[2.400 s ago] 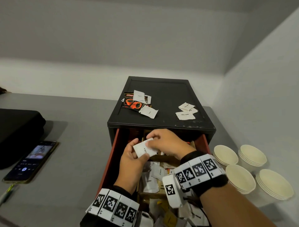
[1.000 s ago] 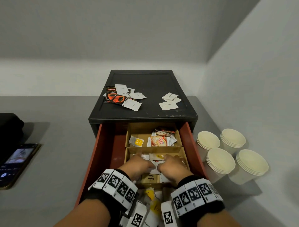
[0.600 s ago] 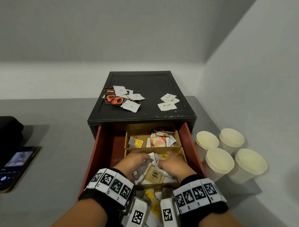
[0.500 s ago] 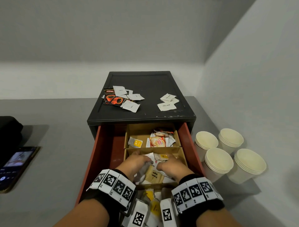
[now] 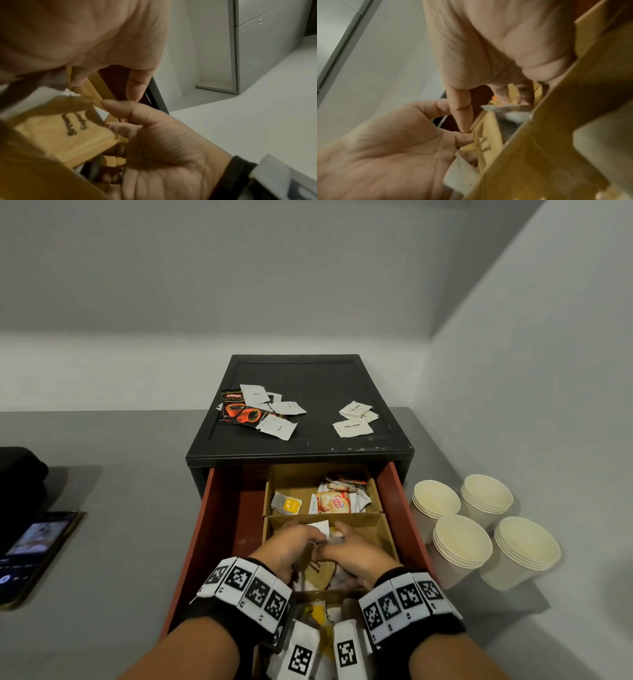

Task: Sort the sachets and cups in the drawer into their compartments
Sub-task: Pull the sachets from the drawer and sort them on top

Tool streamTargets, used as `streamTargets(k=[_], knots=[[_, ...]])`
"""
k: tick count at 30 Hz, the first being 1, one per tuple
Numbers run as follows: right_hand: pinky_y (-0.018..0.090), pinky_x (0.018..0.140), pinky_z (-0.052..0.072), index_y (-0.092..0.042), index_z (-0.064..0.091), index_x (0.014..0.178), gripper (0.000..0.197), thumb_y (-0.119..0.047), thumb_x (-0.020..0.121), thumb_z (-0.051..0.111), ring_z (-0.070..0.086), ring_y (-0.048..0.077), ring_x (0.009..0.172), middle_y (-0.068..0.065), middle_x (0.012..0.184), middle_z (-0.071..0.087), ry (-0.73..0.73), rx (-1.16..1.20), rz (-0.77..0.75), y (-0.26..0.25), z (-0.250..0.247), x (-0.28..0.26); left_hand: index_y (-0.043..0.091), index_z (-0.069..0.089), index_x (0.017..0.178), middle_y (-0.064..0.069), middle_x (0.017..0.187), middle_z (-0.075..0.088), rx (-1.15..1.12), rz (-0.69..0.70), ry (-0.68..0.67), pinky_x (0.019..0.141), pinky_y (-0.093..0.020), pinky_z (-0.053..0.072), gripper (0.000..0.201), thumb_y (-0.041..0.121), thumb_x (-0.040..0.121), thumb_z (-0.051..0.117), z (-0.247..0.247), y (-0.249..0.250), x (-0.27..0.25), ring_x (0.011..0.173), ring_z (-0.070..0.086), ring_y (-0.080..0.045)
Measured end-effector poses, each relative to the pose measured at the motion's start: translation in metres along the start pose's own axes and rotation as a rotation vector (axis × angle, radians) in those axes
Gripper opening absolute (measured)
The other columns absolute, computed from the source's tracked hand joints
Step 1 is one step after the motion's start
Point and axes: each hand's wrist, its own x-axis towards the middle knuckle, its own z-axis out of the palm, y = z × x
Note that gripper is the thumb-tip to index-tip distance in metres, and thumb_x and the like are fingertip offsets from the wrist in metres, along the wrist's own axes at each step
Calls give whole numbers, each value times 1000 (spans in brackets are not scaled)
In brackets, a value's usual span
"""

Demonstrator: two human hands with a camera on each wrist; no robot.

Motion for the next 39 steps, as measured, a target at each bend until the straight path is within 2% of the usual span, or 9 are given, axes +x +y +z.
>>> streamTargets(k=[3, 6, 10, 14, 18, 21, 26, 33, 39], knots=[[33, 84, 51, -28, 52, 101, 37, -8, 77, 71, 59, 15, 94, -4, 100, 63, -74, 38, -143, 1, 6, -1, 0, 58, 82, -16, 76, 55, -19, -20, -42, 64, -33, 46, 11, 2, 75, 50, 1, 10, -26, 68, 54, -29], [36, 97, 48, -19, 62, 103, 43, -9, 64, 78, 64, 15, 98, -2, 99, 69, -103, 9, -205, 2, 8, -1, 4, 37, 51, -9, 57, 34, -25, -33, -10, 53, -25, 34, 18, -12, 59, 35, 2, 12, -32, 50, 36, -23], [34, 92, 51, -18, 66, 95, 31, 2, 72, 73, 63, 15, 88, -1, 89, 68, -101, -31, -220, 1, 5, -6, -2, 45, 62, -13, 63, 37, 44, -41, 75, 50, -27, 40, 28, -23, 69, 27, -3, 8, -22, 54, 45, -27], [18, 91, 41, -21, 54, 118, 49, -12, 74, 75, 47, 13, 108, -9, 90, 41, 4, -182, -205, 0, -1, -14, 0, 51, 70, -13, 70, 45, 77, -83, 35, 58, -29, 40, 24, -17, 74, 34, -7, 7, -20, 62, 48, -26], [39, 99, 47, -29, 60, 99, 50, -23, 57, 85, 57, 15, 109, -5, 109, 63, -46, -150, -202, 0, 11, -9, 2, 45, 54, -13, 68, 50, 0, -122, -5, 59, -28, 42, 17, -6, 42, 38, -1, 11, -29, 71, 51, -30], [27, 96, 48, -32, 59, 101, 53, -23, 57, 88, 60, 9, 104, -10, 105, 67, -138, -97, -208, -3, 13, -10, -9, 59, 86, -18, 100, 52, -17, -96, -27, 77, -45, 51, 69, -5, 20, 36, -9, 6, -11, 102, 57, -44], [29, 90, 51, -26, 63, 97, 46, -11, 59, 84, 64, 9, 93, -7, 96, 69, -118, -70, -275, 4, 15, -4, 1, 61, 91, -24, 96, 61, 52, -3, 43, 75, -47, 52, 53, -23, 73, 17, -6, 10, -24, 87, 60, -34], [30, 75, 54, -23, 58, 88, 31, -3, 69, 71, 65, 18, 84, -2, 88, 67, 110, 22, -303, 1, 12, -2, 10, 60, 101, -11, 94, 62, -67, -11, -89, 68, -37, 51, 36, -11, 91, 32, -19, 16, -44, 82, 56, -24], [25, 67, 51, -20, 59, 95, 33, 3, 74, 67, 65, 17, 84, 1, 92, 68, 211, 196, -395, -9, -9, -14, 13, 57, 111, -7, 95, 62, -172, 193, 92, 72, -36, 43, 23, 7, 94, 42, -51, 51, -60, 97, 54, -24]])
